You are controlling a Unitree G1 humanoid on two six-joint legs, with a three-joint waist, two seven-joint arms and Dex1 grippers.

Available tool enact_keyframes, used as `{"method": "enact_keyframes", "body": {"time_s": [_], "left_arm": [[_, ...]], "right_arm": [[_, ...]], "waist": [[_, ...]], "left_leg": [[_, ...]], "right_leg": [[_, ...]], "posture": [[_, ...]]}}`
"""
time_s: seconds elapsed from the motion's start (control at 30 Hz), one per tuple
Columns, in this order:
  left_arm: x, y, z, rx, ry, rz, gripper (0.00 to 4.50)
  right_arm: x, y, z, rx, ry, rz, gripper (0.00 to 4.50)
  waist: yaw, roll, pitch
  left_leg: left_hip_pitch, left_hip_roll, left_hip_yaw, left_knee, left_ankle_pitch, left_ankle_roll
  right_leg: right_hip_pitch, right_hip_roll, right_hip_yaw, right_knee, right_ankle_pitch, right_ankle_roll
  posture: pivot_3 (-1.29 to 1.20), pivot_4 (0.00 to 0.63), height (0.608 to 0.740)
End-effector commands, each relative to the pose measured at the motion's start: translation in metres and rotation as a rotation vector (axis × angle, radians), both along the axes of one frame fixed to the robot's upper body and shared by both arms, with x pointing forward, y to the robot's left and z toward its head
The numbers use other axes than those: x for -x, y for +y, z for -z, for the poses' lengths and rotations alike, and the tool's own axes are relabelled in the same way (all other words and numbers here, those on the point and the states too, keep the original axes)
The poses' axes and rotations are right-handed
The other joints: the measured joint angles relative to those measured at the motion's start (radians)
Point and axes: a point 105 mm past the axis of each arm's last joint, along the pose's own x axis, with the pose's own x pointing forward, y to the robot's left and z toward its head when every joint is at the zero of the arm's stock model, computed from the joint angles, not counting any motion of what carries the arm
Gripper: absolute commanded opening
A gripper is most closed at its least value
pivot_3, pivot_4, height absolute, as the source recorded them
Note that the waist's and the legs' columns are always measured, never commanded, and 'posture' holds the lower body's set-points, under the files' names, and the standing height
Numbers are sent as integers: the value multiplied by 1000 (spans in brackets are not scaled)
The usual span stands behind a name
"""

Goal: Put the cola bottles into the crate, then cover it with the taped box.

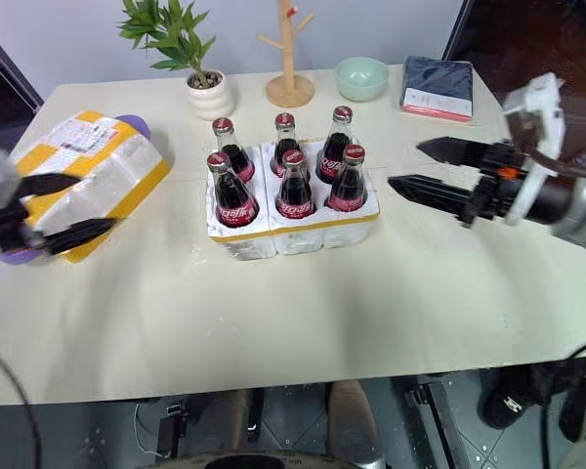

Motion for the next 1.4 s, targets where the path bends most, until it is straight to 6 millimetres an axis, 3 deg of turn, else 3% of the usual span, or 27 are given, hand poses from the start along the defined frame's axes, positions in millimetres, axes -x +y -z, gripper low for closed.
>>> {"method": "enact_keyframes", "body": {"time_s": [0.03,0.2,0.33,0.6,0.83,0.97,1.17,1.3,1.4], "left_arm": [[11,30,7,-207,4,-117,4500],[17,91,34,-476,33,-438,4500],[16,113,50,-596,-18,-611,4500],[-6,113,86,-663,-67,-706,4500],[-40,118,99,-710,-131,-736,4500],[-56,123,108,-724,-128,-742,4500],[-70,130,119,-749,-102,-749,4500],[-80,127,114,-741,-129,-735,3250],[-83,129,109,-750,-137,-744,1604]], "right_arm": [[6,0,-2,46,-37,-43,4465],[-3,-4,1,76,-38,-46,4465],[-4,-7,-2,108,-47,-66,4465],[12,-4,-11,169,-69,-123,4465],[44,6,-32,186,-110,-226,4465],[63,12,-35,205,-102,-284,4465],[73,15,-36,211,-109,-292,4465],[73,15,-36,210,-113,-278,4500],[71,14,-36,208,-115,-267,4500]], "waist": [[0,0,0],[2,0,0],[6,0,0],[6,-2,-1],[15,-2,-1],[25,-4,-2],[32,-4,-4],[32,-5,-4],[34,-4,-5]], "left_leg": [[1,0,0,0,0,0],[0,1,1,1,0,0],[0,0,1,0,0,0],[0,1,1,1,0,0],[0,0,0,1,0,0],[0,0,1,1,0,0],[0,0,1,1,0,0],[1,0,1,2,0,0],[0,0,1,2,0,0]], "right_leg": [[1,0,0,0,0,0],[0,0,0,0,-1,-3],[0,0,0,-1,-1,-2],[0,0,0,0,0,-1],[0,0,0,1,1,2],[0,0,0,1,1,3],[0,0,0,2,1,3],[0,0,0,2,1,3],[0,0,0,2,1,3]], "posture": [[0,150,739],[0,150,739],[0,150,739],[0,150,739],[0,150,739],[0,150,739],[0,150,739],[0,150,739],[0,150,739]]}}
